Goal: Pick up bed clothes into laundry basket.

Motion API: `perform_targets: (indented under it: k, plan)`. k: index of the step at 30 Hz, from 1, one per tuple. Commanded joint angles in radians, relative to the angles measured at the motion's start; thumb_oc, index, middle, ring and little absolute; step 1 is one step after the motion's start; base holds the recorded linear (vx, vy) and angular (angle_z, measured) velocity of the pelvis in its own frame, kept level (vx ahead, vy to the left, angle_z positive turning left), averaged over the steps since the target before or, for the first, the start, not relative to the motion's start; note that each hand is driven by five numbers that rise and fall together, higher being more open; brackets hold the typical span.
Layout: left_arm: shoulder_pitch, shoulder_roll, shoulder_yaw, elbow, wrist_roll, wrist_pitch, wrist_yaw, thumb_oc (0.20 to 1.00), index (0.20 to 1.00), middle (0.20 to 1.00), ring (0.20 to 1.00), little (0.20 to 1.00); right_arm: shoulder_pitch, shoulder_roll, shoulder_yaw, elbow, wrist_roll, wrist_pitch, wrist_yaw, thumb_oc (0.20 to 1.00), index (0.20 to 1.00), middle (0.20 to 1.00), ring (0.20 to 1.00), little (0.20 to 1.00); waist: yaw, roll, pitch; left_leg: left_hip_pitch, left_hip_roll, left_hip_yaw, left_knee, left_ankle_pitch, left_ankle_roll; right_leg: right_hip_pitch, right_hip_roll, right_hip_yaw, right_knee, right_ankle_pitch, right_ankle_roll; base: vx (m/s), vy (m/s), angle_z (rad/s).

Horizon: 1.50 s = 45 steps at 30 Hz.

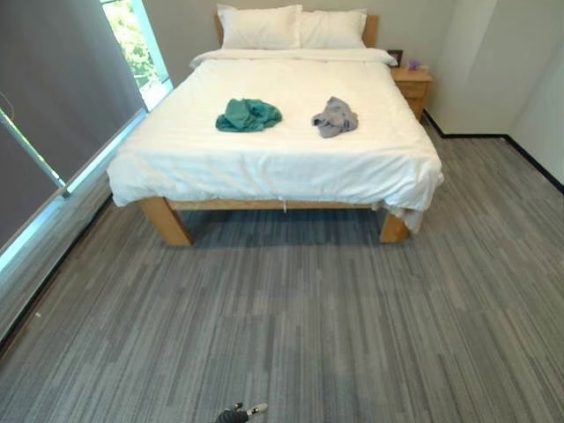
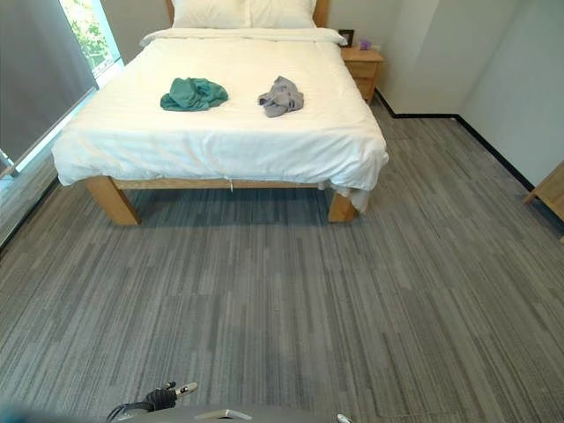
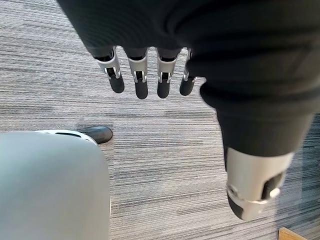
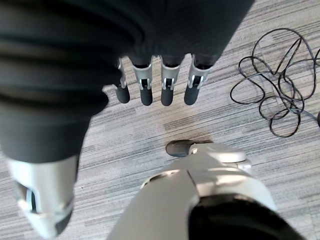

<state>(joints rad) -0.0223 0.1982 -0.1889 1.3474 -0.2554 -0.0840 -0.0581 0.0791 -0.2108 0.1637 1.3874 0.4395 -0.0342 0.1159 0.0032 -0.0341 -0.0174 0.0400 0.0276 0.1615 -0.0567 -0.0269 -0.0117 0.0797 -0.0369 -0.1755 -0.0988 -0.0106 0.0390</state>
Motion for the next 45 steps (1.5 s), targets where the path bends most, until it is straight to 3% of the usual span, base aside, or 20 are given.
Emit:
perform_targets:
  k: [1, 8, 17, 21, 24, 25, 26, 31, 37, 45]
  plan:
    - [-0.032, -0.041, 0.002, 0.079, 0.068, 0.001, -0.018, 1.000, 1.000, 1.000, 1.000, 1.000, -0.049, -0.012, -0.004, 0.029, -0.006, -0.017, 0.006, 1.000, 1.000, 1.000, 1.000, 1.000, 0.009, -0.015, 0.017, 0.009, 0.014, 0.035, -0.031, 0.083, -0.055, -0.006, -0.033, -0.015, 0.012, 0.060, 0.099, 0.00, 0.004, -0.06]
    - [-0.048, -0.050, 0.007, 0.077, 0.016, -0.002, -0.015, 1.000, 1.000, 1.000, 1.000, 1.000, -0.043, -0.005, -0.021, 0.033, 0.080, -0.007, 0.036, 1.000, 1.000, 1.000, 1.000, 1.000, 0.007, -0.020, 0.016, 0.014, 0.013, 0.038, -0.031, 0.076, -0.053, -0.003, -0.034, -0.014, 0.012, 0.058, 0.100, 0.00, 0.004, -0.04]
    - [-0.086, -0.046, 0.000, 0.029, -0.065, -0.028, 0.025, 1.000, 1.000, 1.000, 1.000, 1.000, -0.089, -0.020, -0.037, -0.054, 0.118, -0.040, -0.011, 1.000, 1.000, 1.000, 1.000, 1.000, -0.002, -0.018, 0.011, 0.025, 0.009, 0.040, -0.031, 0.063, -0.051, 0.004, -0.036, -0.005, 0.012, 0.055, 0.101, 0.00, 0.000, 0.00]
    - [-0.105, -0.002, -0.025, -0.180, -0.142, -0.061, 0.058, 1.000, 1.000, 1.000, 1.000, 1.000, -0.087, -0.059, -0.030, -0.256, 0.124, -0.075, -0.037, 1.000, 1.000, 1.000, 1.000, 1.000, -0.003, -0.013, 0.019, 0.021, 0.007, 0.037, -0.031, 0.066, -0.050, 0.001, -0.038, -0.007, 0.012, 0.058, 0.105, 0.00, 0.000, 0.00]
    - [-0.078, 0.087, -0.034, -0.536, -0.158, -0.062, 0.071, 1.000, 1.000, 1.000, 1.000, 1.000, -0.046, -0.126, -0.039, -0.655, 0.124, -0.073, -0.040, 1.000, 1.000, 1.000, 1.000, 1.000, -0.004, -0.009, 0.025, 0.020, 0.004, 0.036, -0.031, 0.068, -0.051, -0.001, -0.042, -0.009, 0.012, 0.063, 0.110, 0.00, 0.000, 0.00]
    - [-0.075, 0.088, -0.035, -0.539, -0.158, -0.060, 0.072, 1.000, 1.000, 1.000, 1.000, 1.000, -0.043, -0.126, -0.039, -0.659, 0.124, -0.071, -0.042, 1.000, 1.000, 1.000, 1.000, 1.000, -0.004, -0.010, 0.024, 0.021, 0.004, 0.036, -0.031, 0.067, -0.051, 0.000, -0.042, -0.009, 0.012, 0.063, 0.111, 0.00, 0.000, 0.00]
    - [-0.046, 0.122, -0.013, -0.686, -0.167, -0.063, 0.073, 1.000, 1.000, 1.000, 1.000, 1.000, -0.019, -0.143, -0.056, -0.824, 0.118, -0.080, -0.045, 1.000, 1.000, 1.000, 1.000, 1.000, -0.004, -0.008, 0.026, 0.021, 0.003, 0.036, -0.031, 0.067, -0.050, 0.001, -0.044, -0.012, 0.012, 0.064, 0.113, 0.00, 0.000, 0.00]
    - [0.014, 0.142, 0.048, -0.935, -0.201, -0.076, 0.088, 1.000, 1.000, 1.000, 1.000, 1.000, 0.008, -0.161, -0.061, -1.077, 0.058, -0.095, -0.027, 1.000, 1.000, 1.000, 1.000, 1.000, 0.006, -0.009, 0.032, 0.023, 0.000, 0.034, -0.031, 0.062, -0.044, 0.001, -0.050, -0.014, 0.012, 0.066, 0.117, 0.00, 0.000, 0.00]
    - [-0.004, 0.123, 0.037, -0.901, -0.184, -0.075, 0.097, 1.000, 1.000, 1.000, 1.000, 1.000, -0.011, -0.164, -0.023, -1.048, -0.051, -0.101, -0.047, 1.000, 1.000, 1.000, 1.000, 1.000, 0.014, -0.010, 0.041, 0.022, -0.005, 0.033, -0.031, 0.054, -0.038, 0.004, -0.058, -0.019, 0.012, 0.063, 0.120, 0.01, 0.028, 0.00]
    - [0.086, 0.131, 0.106, -1.004, -0.156, -0.078, 0.120, 1.000, 1.000, 1.000, 1.000, 1.000, 0.055, -0.137, -0.082, -1.149, 0.006, -0.126, -0.039, 1.000, 1.000, 1.000, 1.000, 1.000, 0.022, -0.020, 0.056, 0.023, -0.021, 0.021, -0.031, 0.032, -0.021, 0.012, -0.075, -0.021, 0.015, 0.058, 0.127, 0.05, 0.060, 0.01]
